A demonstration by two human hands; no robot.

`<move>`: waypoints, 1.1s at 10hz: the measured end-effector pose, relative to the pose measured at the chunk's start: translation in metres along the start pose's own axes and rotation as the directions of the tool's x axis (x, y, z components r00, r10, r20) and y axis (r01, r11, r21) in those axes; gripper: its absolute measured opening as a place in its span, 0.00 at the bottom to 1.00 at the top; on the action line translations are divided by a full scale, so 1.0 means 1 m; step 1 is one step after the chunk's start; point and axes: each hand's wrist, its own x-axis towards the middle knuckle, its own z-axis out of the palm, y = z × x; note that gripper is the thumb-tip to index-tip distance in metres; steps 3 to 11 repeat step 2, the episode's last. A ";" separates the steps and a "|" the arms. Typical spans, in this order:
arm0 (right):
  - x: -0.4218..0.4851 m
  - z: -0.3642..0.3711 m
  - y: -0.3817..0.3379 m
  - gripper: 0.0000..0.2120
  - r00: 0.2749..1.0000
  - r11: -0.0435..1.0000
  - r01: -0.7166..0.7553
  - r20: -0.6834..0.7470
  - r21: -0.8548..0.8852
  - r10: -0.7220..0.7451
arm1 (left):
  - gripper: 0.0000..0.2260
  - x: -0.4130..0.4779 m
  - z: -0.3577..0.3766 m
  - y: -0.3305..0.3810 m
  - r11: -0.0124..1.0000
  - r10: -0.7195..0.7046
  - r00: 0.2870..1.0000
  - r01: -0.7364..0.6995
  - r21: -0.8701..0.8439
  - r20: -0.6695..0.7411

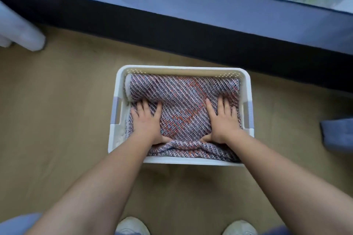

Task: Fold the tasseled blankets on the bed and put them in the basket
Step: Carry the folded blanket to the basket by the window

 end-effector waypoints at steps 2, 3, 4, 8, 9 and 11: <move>-0.041 -0.067 0.013 0.45 0.993 0.970 0.104 -0.068 0.219 -0.091 | 0.41 -0.030 -0.050 -0.023 0.984 0.126 0.990 -0.117 -0.132 0.064; -0.041 -0.067 0.013 0.45 0.993 0.970 0.104 -0.068 0.219 -0.091 | 0.41 -0.030 -0.050 -0.023 0.984 0.126 0.990 -0.117 -0.132 0.064; -0.041 -0.067 0.013 0.45 0.993 0.970 0.104 -0.068 0.219 -0.091 | 0.41 -0.030 -0.050 -0.023 0.984 0.126 0.990 -0.117 -0.132 0.064; -0.041 -0.067 0.013 0.45 0.993 0.970 0.104 -0.068 0.219 -0.091 | 0.41 -0.030 -0.050 -0.023 0.984 0.126 0.990 -0.117 -0.132 0.064; -0.041 -0.067 0.013 0.45 0.993 0.970 0.104 -0.068 0.219 -0.091 | 0.41 -0.030 -0.050 -0.023 0.984 0.126 0.990 -0.117 -0.132 0.064; -0.041 -0.067 0.013 0.45 0.993 0.970 0.104 -0.068 0.219 -0.091 | 0.41 -0.030 -0.050 -0.023 0.984 0.126 0.990 -0.117 -0.132 0.064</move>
